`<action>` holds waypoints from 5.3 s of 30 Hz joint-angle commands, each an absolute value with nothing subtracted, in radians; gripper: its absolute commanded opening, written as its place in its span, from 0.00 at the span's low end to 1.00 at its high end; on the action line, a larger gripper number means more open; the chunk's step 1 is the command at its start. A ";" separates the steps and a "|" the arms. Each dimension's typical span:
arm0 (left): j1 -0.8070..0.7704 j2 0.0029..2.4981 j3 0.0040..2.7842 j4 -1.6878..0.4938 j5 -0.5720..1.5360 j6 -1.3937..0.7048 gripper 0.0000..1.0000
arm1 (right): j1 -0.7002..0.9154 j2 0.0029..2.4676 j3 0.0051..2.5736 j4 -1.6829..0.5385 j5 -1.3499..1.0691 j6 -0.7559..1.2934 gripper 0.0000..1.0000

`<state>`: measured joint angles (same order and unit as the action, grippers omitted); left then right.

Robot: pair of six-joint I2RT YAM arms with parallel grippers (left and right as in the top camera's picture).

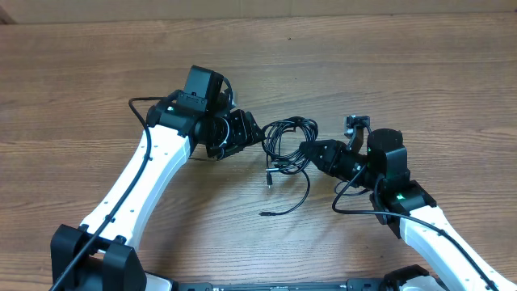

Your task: Untangle cables

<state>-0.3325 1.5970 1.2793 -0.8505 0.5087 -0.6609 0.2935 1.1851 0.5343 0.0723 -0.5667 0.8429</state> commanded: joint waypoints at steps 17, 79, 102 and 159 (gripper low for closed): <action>-0.486 1.582 1.291 -0.807 0.437 -0.863 0.63 | 0.290 1.179 0.542 0.085 -0.658 0.870 0.04; -0.295 1.662 1.285 -0.812 0.791 -1.569 0.04 | 0.295 1.179 0.542 -0.115 -0.615 0.965 0.77; -0.299 1.662 1.285 -0.799 0.813 -1.882 0.04 | 0.525 1.196 0.542 0.183 -0.702 0.961 0.67; -0.262 1.662 1.285 -0.743 0.700 -0.456 0.04 | 0.481 1.273 0.542 -0.070 -0.218 0.940 0.56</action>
<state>-0.2665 1.6585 1.2781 -0.7444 0.8429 -0.6994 0.4847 1.2709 0.5346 -0.0696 -0.2226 1.0409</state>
